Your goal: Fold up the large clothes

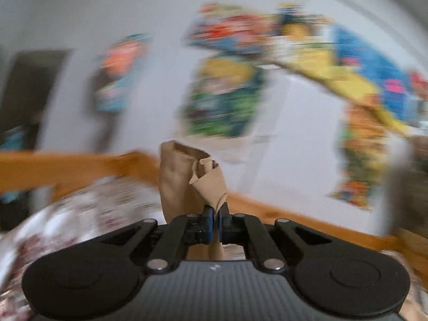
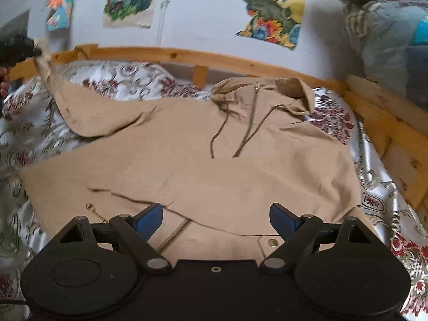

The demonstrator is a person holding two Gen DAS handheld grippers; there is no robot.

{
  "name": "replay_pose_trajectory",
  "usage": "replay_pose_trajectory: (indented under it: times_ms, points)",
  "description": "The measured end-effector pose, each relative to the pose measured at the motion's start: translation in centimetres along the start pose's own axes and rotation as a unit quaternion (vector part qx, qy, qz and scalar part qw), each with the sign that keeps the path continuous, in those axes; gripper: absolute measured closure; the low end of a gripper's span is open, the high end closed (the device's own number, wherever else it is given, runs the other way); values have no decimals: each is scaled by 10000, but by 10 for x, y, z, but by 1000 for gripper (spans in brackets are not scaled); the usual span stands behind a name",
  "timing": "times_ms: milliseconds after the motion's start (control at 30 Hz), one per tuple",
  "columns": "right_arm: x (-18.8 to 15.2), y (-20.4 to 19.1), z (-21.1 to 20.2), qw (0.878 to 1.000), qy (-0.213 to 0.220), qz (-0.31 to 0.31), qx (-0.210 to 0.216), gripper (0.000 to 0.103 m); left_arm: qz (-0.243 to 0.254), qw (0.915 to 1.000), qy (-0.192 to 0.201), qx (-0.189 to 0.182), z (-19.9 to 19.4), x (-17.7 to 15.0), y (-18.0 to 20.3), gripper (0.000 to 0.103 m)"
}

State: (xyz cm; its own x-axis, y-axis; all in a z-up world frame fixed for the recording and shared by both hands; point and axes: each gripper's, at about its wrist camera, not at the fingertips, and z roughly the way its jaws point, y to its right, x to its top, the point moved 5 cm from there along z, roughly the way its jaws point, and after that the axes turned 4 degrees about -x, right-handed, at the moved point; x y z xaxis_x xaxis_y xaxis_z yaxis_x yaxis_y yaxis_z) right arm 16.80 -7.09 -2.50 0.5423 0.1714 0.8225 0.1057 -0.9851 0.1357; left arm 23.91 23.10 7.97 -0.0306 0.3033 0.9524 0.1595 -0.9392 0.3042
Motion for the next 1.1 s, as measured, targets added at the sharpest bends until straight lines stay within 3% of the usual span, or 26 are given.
replay_pose_trajectory:
  times_ms: [100,200,400,567,733,767,800,867,900,967,1100]
  points:
    - [-3,14,-8,9999,71,50,-106,14,162,9961,39,-866,-3,12,58,100]
    - [-10,32,-15,9992,121,250,-292,14,297,9847,-5,-1717,-8,9,123,100]
    - [-37,71,-31,9959,64,603,-678,14,520,9486,-866,-2999,-13,-61,242,100]
    - [-65,96,-48,9923,-38,730,-999,14,449,9190,-1957,-3393,-10,-144,291,99]
    - [-88,114,-56,9876,-183,1007,-1194,14,541,8687,-3514,-3449,-15,-225,294,90]
    - [-90,116,-57,9869,-196,1048,-1213,14,602,8630,-3657,-3433,-19,-234,287,78]
    - [-93,118,-57,9863,-208,1080,-1228,14,590,8598,-3738,-3427,-23,-240,280,55]
    - [-96,118,-57,9854,-227,1138,-1244,14,425,8633,-3688,-3420,-29,-240,265,24]
    - [-97,117,-57,9853,-223,1160,-1235,14,330,8673,-3603,-3418,-34,-237,255,20]
    - [-95,116,-55,9853,-205,1169,-1227,14,366,8676,-3595,-3417,-38,-229,240,19]
    - [-84,106,-49,9878,-141,1022,-1165,12,743,8786,-3724,-2894,-35,-212,203,10]
